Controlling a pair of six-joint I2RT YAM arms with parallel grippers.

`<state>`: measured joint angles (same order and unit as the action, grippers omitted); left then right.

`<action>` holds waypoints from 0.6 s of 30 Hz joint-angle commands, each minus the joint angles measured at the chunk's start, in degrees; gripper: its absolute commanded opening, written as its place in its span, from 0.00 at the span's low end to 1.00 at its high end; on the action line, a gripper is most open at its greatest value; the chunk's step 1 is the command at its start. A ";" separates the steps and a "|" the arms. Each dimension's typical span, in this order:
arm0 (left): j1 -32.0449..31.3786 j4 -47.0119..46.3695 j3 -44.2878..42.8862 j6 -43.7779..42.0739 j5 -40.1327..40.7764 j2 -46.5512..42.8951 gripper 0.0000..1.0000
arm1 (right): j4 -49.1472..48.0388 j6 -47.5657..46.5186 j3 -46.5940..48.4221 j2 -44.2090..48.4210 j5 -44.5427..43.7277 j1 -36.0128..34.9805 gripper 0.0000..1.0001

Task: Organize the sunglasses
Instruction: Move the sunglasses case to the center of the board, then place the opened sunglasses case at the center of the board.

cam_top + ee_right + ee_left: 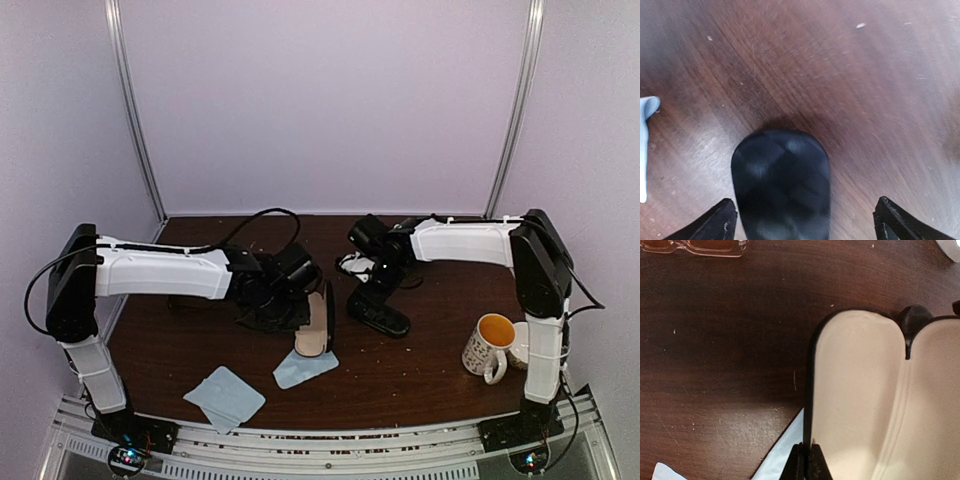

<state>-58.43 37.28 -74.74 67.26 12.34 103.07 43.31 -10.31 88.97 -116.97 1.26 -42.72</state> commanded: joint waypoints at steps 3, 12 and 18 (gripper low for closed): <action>0.17 -5.95 0.52 8.42 -0.64 -0.96 0.00 | -6.14 8.28 -8.47 16.14 -0.59 0.27 1.00; -2.11 -16.35 2.74 22.12 -6.39 4.71 0.00 | -16.29 28.96 -29.77 31.94 -3.29 0.36 0.96; -3.86 -17.66 0.84 27.52 -6.31 7.03 0.00 | -21.98 33.39 -39.21 38.82 0.99 0.14 0.93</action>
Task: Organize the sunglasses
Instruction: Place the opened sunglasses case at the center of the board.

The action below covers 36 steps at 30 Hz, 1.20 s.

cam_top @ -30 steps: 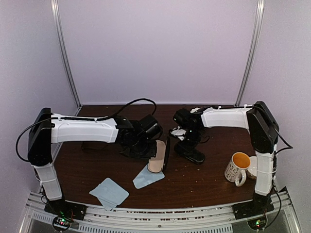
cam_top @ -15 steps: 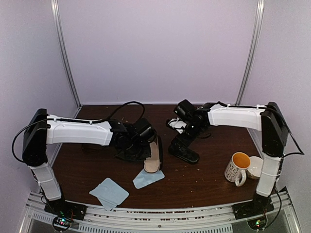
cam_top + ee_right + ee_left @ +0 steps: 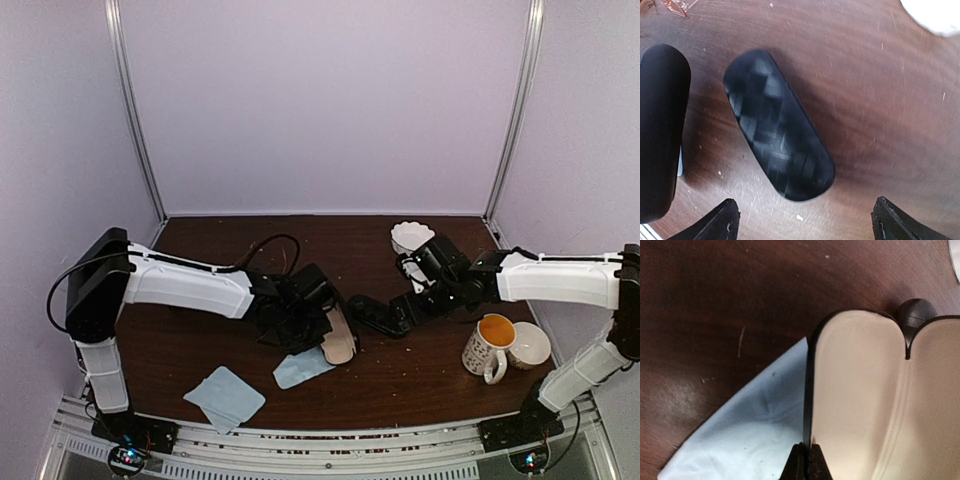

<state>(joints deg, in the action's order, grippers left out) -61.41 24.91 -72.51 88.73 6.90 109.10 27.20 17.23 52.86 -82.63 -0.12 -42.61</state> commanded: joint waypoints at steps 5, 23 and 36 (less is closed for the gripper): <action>-1.75 -9.08 -2.95 10.40 -3.47 5.21 0.00 | -6.58 7.17 -6.37 8.66 3.22 -0.37 0.92; -3.37 -12.44 -9.06 15.27 -2.83 12.50 0.19 | -4.42 6.55 -13.25 20.45 4.00 -0.50 0.92; -4.22 -12.16 -9.31 14.72 -3.75 12.68 0.20 | -4.84 5.85 -13.68 21.21 5.90 -0.46 0.92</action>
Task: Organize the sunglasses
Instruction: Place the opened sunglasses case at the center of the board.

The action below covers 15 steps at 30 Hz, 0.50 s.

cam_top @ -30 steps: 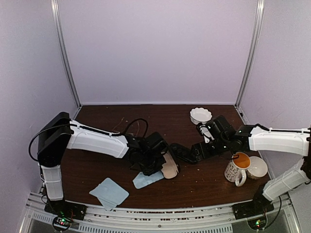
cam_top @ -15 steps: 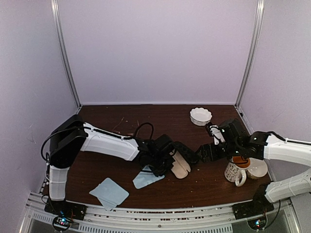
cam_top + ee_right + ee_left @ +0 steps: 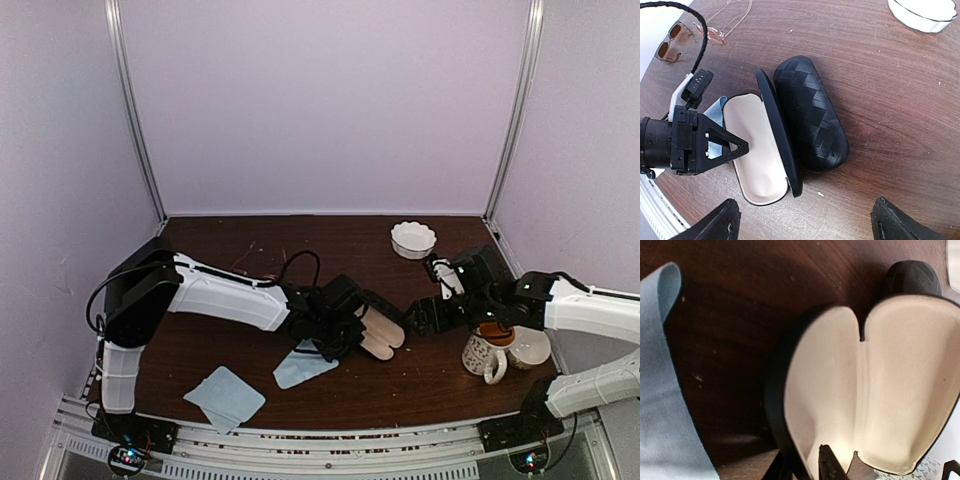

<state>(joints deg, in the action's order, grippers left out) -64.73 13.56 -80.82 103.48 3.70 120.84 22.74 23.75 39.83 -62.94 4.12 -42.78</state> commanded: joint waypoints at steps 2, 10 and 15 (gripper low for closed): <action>-0.92 -0.96 -0.65 -0.16 -0.94 0.81 0.20 | -1.77 -1.33 -1.11 1.54 4.13 -0.37 0.91; -0.92 -1.02 0.75 -2.04 -1.01 -0.96 0.12 | -3.92 -2.73 -1.02 -2.81 7.42 -1.32 0.83; -0.71 -0.90 1.74 -2.34 -1.36 -1.57 0.01 | -4.37 -3.17 0.44 -6.72 7.16 -2.91 0.75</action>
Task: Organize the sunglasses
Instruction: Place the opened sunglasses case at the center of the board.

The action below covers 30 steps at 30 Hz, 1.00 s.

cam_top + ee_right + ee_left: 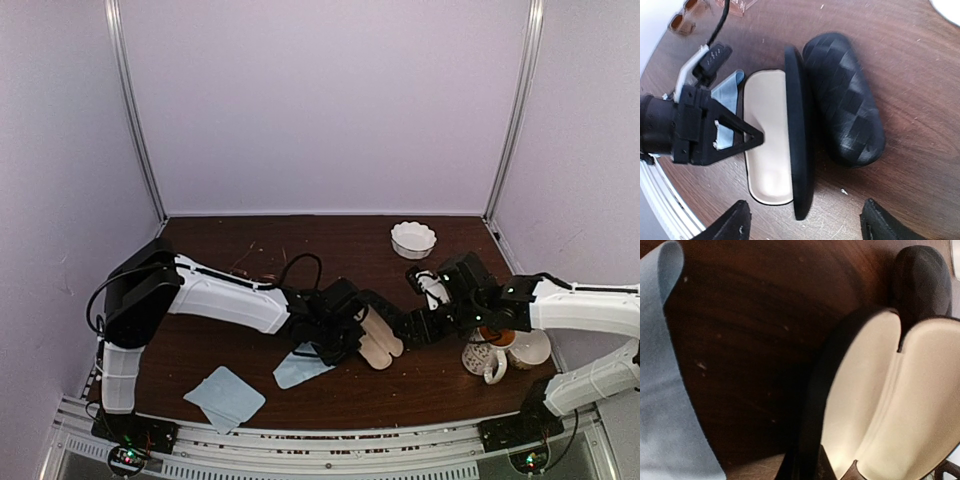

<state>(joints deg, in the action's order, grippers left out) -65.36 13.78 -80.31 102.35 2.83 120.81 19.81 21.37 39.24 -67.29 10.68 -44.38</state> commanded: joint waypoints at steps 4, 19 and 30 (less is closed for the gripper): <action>0.53 -4.03 2.46 -0.83 -2.14 -0.90 0.00 | -1.45 -0.80 2.17 -4.70 0.02 -2.39 0.67; 2.99 -8.88 1.76 0.64 -3.59 1.95 0.00 | 1.83 -3.39 8.05 -9.59 -6.60 -3.00 0.49; 4.01 -11.52 1.09 0.58 -4.75 3.90 0.06 | 4.23 -6.07 11.55 -11.29 -7.68 -3.06 0.49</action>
<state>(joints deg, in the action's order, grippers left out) -61.91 3.62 -78.59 103.00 -1.28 122.98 22.72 16.43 49.39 -78.11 4.47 -47.03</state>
